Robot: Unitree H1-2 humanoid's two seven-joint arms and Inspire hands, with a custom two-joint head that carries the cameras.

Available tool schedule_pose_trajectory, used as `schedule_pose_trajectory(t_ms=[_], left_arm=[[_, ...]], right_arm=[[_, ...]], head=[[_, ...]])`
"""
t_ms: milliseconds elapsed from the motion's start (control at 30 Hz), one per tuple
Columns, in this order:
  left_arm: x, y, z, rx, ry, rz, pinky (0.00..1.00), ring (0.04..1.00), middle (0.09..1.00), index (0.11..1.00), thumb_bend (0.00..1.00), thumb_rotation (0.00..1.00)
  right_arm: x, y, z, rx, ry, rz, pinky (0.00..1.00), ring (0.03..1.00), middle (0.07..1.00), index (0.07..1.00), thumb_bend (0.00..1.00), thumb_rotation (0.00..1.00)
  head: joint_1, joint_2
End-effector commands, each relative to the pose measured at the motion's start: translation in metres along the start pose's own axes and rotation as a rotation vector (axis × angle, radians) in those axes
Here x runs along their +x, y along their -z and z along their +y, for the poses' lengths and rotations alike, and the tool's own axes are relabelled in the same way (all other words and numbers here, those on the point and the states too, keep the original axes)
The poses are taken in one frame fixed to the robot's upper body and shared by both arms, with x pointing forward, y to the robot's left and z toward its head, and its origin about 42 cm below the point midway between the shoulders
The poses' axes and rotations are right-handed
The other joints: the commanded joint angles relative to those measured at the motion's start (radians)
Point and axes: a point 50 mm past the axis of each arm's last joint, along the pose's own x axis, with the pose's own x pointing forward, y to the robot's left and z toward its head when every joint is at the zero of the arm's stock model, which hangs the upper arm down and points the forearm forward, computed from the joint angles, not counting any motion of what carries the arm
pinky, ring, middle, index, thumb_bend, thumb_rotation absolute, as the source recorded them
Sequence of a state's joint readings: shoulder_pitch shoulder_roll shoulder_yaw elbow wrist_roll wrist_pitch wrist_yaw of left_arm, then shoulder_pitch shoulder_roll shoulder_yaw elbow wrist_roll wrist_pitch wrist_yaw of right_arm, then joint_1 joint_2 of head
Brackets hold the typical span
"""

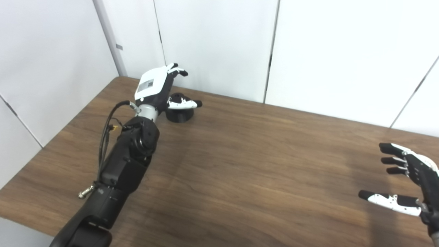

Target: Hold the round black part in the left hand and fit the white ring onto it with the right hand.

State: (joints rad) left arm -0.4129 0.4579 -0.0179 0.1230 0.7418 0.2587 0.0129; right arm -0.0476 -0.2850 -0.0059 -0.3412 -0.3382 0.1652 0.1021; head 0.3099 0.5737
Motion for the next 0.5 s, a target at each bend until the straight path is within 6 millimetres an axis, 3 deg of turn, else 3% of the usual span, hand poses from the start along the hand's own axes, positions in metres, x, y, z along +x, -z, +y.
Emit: schedule_pose_trajectory(t_ms=[0,200,467], left_arm=[[0.022,-0.003,0.033,0.054,-0.113,-0.016,0.77,0.947,0.942,0.773,0.99,0.42],[0.028,0.007,0.037,0.098,-0.088,0.026,0.81,0.97,0.957,0.792,1.0,0.41],[0.036,0.023,0.041,0.158,-0.05,0.07,0.88,0.998,0.994,0.817,1.0,0.47]], right_arm=[[0.007,-0.011,-0.01,-0.017,0.036,-0.078,0.66,0.735,0.794,0.776,0.76,0.08],[0.006,-0.011,-0.01,-0.019,0.033,-0.071,0.66,0.736,0.796,0.774,0.77,0.08],[0.006,-0.01,-0.009,-0.01,0.033,-0.068,0.66,0.739,0.796,0.777,0.78,0.08]], head=[[0.0,0.002],[-0.001,0.003],[-0.004,0.006]])
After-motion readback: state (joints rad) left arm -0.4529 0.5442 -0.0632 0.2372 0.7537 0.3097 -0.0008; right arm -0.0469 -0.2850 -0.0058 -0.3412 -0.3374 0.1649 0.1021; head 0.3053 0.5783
